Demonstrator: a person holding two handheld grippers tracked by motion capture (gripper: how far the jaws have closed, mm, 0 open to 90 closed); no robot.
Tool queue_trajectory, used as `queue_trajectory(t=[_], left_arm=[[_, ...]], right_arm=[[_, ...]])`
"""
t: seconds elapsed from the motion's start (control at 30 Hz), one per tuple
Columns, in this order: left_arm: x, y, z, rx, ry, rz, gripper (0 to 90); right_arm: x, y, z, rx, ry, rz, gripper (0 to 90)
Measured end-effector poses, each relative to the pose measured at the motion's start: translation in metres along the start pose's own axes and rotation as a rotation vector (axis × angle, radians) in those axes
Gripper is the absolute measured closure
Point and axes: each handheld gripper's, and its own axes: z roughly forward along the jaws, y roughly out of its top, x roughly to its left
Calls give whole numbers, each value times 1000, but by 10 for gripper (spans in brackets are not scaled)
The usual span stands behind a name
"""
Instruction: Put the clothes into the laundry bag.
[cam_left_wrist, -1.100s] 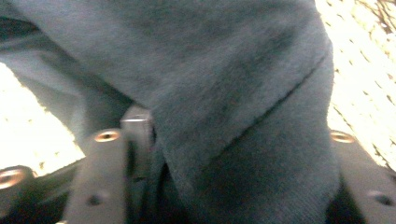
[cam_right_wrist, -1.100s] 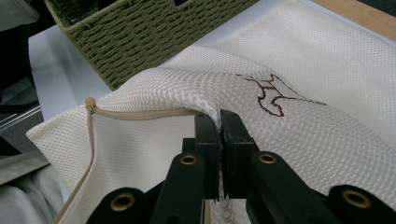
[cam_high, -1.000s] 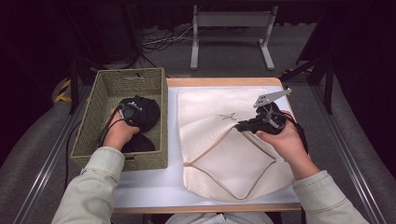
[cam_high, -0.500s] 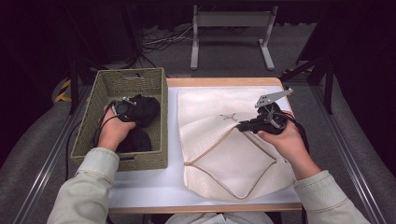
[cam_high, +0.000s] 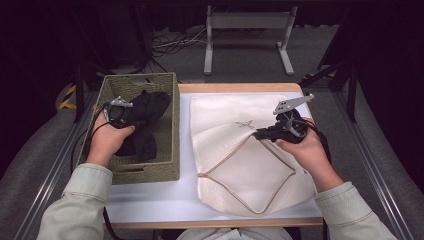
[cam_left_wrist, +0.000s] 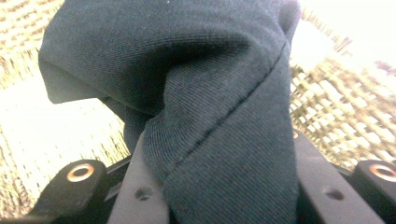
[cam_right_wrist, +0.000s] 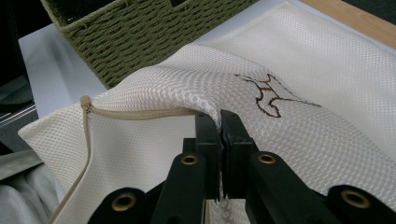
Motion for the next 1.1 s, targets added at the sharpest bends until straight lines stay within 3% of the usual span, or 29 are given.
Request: queue_trajectory(t=[0.27, 0.67, 1.1], left_arm=[[-1, 4, -17, -60, -15, 2, 720], [-13, 16, -48, -128, -37, 41, 721], [-20, 15, -80, -206, -67, 85, 721]], right_arm=[[-1, 2, -1, -8, -11, -2, 881], [-2, 3, -1, -5, -9, -1, 882], [-4, 4, -1, -7, -13, 1, 882]])
